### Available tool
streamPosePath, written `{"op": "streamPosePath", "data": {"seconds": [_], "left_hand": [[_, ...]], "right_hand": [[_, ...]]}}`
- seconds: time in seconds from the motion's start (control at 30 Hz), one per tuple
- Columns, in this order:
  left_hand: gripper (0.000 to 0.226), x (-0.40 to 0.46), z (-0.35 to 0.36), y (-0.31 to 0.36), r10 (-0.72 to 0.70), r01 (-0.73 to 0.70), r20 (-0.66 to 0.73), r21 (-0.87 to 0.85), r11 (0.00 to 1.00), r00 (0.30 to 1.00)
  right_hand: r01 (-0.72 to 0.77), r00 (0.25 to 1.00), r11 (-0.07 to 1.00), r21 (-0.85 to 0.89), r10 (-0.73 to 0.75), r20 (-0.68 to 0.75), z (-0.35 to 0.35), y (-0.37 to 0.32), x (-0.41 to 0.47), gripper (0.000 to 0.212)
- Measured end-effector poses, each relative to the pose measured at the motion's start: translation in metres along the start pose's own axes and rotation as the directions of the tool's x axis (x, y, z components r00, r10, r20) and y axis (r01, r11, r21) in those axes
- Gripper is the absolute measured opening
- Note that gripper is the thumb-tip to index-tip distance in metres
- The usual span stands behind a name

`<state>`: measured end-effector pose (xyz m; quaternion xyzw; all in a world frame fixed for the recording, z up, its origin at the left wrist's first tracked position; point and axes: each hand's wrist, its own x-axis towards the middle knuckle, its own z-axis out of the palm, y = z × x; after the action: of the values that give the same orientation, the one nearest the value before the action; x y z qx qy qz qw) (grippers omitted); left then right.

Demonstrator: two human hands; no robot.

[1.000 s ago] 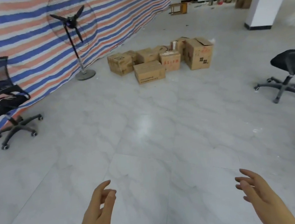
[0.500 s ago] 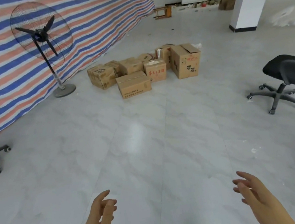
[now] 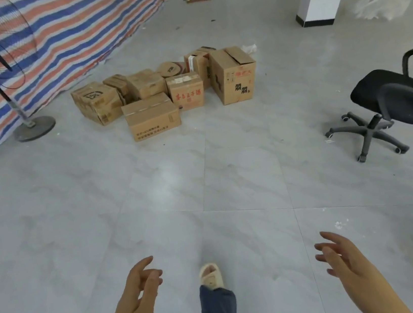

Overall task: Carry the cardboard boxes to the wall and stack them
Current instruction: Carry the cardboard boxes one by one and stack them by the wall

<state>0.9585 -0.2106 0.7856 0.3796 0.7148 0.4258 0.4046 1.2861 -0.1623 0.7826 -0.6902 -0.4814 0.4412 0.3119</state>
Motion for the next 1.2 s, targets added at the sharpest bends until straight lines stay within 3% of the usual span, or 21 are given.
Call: {"op": "streamPosePath", "data": {"seconds": [0.03, 0.07, 0.27, 0.43, 0.47, 0.53, 0.57, 0.67, 0.73, 0.8, 0.83, 0.93, 1.2], "left_hand": [[0.031, 0.025, 0.004, 0.008, -0.001, 0.001, -0.001, 0.005, 1.0, 1.0], [0.032, 0.052, 0.008, 0.013, 0.009, -0.009, -0.002, 0.008, 1.0, 1.0], [0.031, 0.196, 0.029, 0.073, 0.056, -0.06, 0.082, 0.039, 0.997, 0.995], [0.031, 0.296, 0.057, 0.113, 0.089, -0.098, 0.163, 0.05, 0.994, 0.983], [0.03, 0.312, 0.064, 0.117, 0.09, -0.1, 0.169, 0.053, 0.994, 0.982], [0.03, 0.341, 0.075, 0.12, 0.082, -0.095, 0.173, 0.067, 0.993, 0.981], [0.03, 0.356, 0.081, 0.123, 0.074, -0.087, 0.168, 0.076, 0.993, 0.983], [0.014, 0.404, 0.103, 0.13, 0.054, -0.064, 0.134, 0.071, 0.995, 0.989], [0.02, 0.44, 0.119, 0.137, 0.048, -0.057, 0.116, 0.075, 0.996, 0.992], [0.015, 0.478, 0.139, 0.153, 0.043, -0.052, 0.101, 0.085, 0.995, 0.994], [0.013, 0.497, 0.15, 0.162, 0.044, -0.053, 0.096, 0.091, 0.994, 0.994], [0.028, 0.558, 0.185, 0.196, 0.081, -0.086, 0.065, 0.072, 0.994, 0.995], [0.032, 0.696, 0.269, 0.28, 0.091, -0.096, 0.059, 0.076, 0.992, 0.994]], "right_hand": [[0.002, 1.0, 1.0, -0.001, -0.002, -0.009, 0.004, -0.014, 0.02, 0.03], [0.02, 1.0, 1.0, 0.009, -0.02, -0.023, 0.006, -0.023, 0.045, 0.018], [0.024, 0.993, 0.999, 0.029, -0.02, -0.118, 0.02, -0.089, 0.16, 0.027], [-0.02, 0.995, 0.989, 0.148, 0.034, -0.099, 0.032, -0.125, 0.24, 0.016], [-0.041, 0.995, 0.98, 0.197, 0.057, -0.076, 0.034, -0.131, 0.255, 0.033], [-0.079, 0.994, 0.973, 0.219, 0.095, -0.061, 0.036, -0.132, 0.284, 0.091], [-0.095, 0.992, 0.968, 0.231, 0.112, -0.064, 0.037, -0.132, 0.301, 0.105], [-0.151, 0.984, 0.952, 0.265, 0.17, -0.049, 0.037, -0.136, 0.357, 0.115], [-0.156, 0.983, 0.946, 0.283, 0.177, -0.05, 0.033, -0.144, 0.399, 0.115], [-0.144, 0.984, 0.946, 0.29, 0.168, -0.062, 0.026, -0.158, 0.447, 0.11], [-0.134, 0.986, 0.945, 0.297, 0.157, -0.054, 0.022, -0.168, 0.472, 0.097], [-0.101, 0.991, 0.954, 0.283, 0.122, -0.057, 0.005, -0.194, 0.552, 0.03], [0.017, 0.995, 0.995, 0.102, -0.007, -0.096, -0.036, -0.245, 0.742, 0.024]]}}
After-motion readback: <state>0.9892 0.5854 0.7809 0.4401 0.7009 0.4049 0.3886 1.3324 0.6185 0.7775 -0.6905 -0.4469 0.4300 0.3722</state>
